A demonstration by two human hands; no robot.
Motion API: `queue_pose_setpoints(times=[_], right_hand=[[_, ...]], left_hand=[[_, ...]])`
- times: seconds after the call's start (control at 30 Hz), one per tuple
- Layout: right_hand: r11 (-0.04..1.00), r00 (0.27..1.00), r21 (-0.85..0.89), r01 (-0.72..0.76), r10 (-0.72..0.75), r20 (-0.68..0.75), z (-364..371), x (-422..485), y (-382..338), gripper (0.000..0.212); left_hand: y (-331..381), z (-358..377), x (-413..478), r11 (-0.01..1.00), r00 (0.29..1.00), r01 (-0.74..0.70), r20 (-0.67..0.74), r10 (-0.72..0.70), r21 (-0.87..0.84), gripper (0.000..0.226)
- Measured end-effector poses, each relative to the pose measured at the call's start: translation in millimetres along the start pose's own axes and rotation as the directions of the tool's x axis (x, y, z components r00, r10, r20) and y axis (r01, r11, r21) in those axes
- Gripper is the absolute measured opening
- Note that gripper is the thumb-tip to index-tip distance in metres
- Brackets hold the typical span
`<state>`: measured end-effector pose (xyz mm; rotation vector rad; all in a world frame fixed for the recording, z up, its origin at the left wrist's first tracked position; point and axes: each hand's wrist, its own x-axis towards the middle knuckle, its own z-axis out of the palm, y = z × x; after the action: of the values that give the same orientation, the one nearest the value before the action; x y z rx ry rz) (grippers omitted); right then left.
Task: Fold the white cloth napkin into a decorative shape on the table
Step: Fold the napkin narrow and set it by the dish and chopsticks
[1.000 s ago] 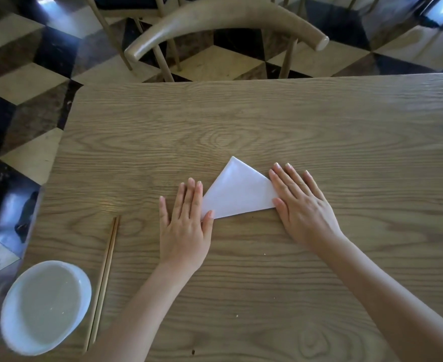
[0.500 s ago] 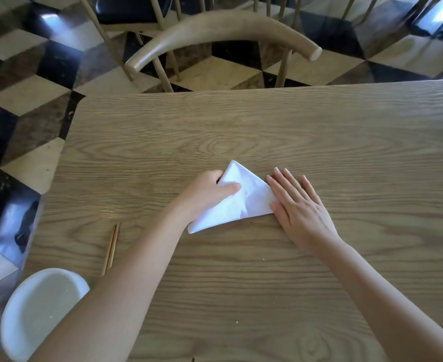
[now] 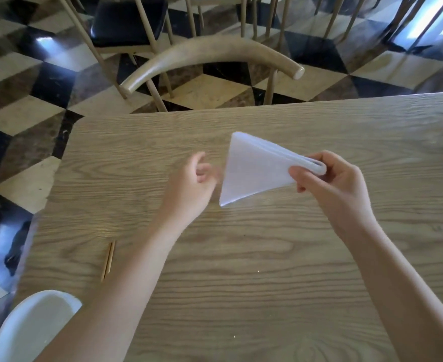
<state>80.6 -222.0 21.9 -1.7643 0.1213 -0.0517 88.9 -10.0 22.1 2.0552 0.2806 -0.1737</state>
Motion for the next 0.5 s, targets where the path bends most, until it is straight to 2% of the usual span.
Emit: queue_pose_setpoints(times=[0.03, 0.07, 0.1, 0.17, 0.2, 0.27, 0.33, 0.43, 0.5], right_hand=[[0.998, 0.996, -0.043, 0.05, -0.053, -0.072, 3, -4, -7, 0.01], [0.984, 0.985, -0.13, 0.12, -0.134, -0.11, 7, -9, -16, 0.01], [0.944, 0.963, -0.246, 0.218, -0.25, -0.104, 11, -14, -25, 0.009], [0.799, 0.884, -0.42, 0.429, -0.466, 0.017, 19, -25, -38, 0.006], [0.726, 0.842, -0.465, 0.507, -0.533, 0.087, 23, -32, -41, 0.005], [0.611, 0.776, -0.517, 0.6, -0.602, 0.189, 31, -43, -40, 0.012], [0.571, 0.779, -0.557, 0.602, -0.572, 0.257, 37, -50, -34, 0.023], [0.587, 0.817, -0.568, 0.577, -0.413, 0.403, 43, -56, -9, 0.03], [0.64, 0.816, -0.529, 0.558, -0.307, 0.489, 46, -62, 15, 0.033]], left_hand=[[10, 1, -9, 0.999, 0.998, 0.038, 0.052, -0.035, -0.039, 0.052], [22, 2, -19, 0.976, 0.985, 0.107, 0.156, -0.078, -0.188, 0.057], [33, 4, -26, 0.908, 0.952, 0.21, 0.289, -0.105, -0.362, 0.061], [51, 6, -34, 0.729, 0.884, 0.356, 0.463, -0.06, -0.584, 0.06], [56, 7, -36, 0.684, 0.87, 0.373, 0.493, -0.023, -0.626, 0.054], [59, 11, -33, 0.656, 0.874, 0.371, 0.486, -0.007, -0.658, 0.033], [52, 13, -29, 0.651, 0.879, 0.401, 0.471, -0.075, -0.644, 0.027], [19, 13, -21, 0.624, 0.813, 0.543, 0.539, -0.222, -0.563, 0.018], [-11, 13, -17, 0.682, 0.776, 0.59, 0.536, -0.333, -0.432, 0.009]])
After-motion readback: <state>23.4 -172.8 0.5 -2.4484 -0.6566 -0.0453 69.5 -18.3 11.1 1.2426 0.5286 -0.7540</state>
